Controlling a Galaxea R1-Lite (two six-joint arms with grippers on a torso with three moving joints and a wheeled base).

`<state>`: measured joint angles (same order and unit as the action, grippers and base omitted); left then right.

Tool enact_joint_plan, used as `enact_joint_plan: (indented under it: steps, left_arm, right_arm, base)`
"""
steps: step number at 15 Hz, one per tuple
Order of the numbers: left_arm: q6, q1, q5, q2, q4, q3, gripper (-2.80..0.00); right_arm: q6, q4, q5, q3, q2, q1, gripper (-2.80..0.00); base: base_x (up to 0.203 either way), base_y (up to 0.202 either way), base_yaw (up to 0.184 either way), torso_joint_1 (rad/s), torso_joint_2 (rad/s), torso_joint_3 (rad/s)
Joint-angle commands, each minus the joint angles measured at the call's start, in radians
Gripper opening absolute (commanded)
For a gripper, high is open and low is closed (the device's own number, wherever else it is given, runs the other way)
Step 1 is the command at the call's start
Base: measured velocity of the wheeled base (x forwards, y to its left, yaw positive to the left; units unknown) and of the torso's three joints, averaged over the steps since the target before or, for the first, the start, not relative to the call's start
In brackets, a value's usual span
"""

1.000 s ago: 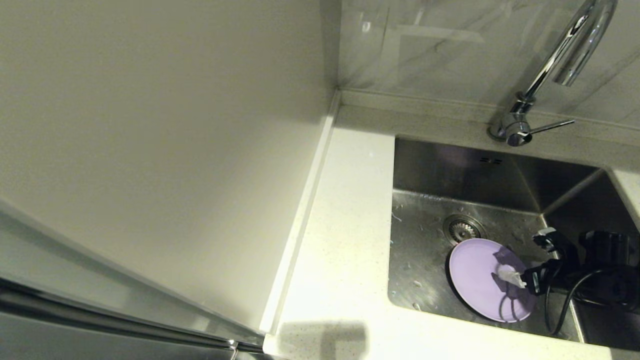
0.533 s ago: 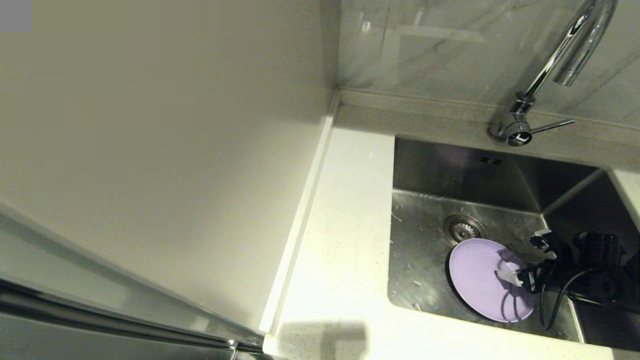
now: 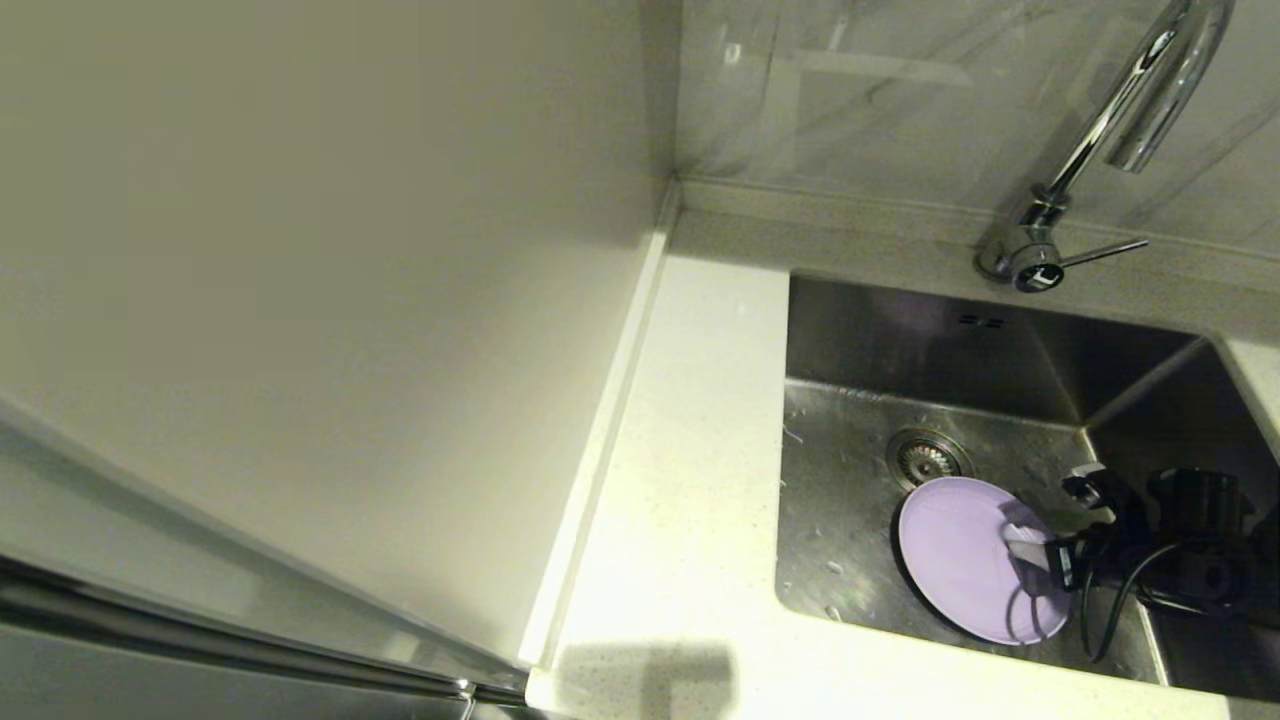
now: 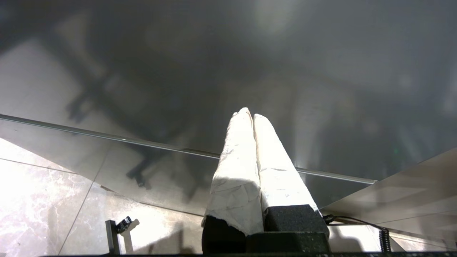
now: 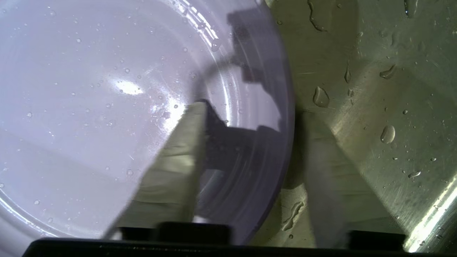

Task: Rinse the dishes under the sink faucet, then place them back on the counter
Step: Place the plate on the table

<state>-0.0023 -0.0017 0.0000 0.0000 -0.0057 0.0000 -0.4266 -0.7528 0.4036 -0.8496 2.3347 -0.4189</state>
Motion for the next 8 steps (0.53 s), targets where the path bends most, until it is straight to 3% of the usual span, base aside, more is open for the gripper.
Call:
enact_joint_plan:
  steps: [1, 8]
  left_arm:
    - [-0.001, 0.0, 0.0, 0.0, 0.0, 0.003, -2.8]
    - [0.001, 0.0, 0.0, 0.0, 0.0, 0.003, -2.8]
  right_arm:
    - [-0.003, -0.003, 0.0, -0.002, 0.006, -0.001, -2.8]
    - [-0.006, -0.005, -0.006, -0.012, -0.008, -0.029, -2.8]
  base:
    - [0.0, 0.0, 0.0, 0.0, 0.0, 0.0]
    - [0.0, 0.0, 0.0, 0.0, 0.0, 0.0]
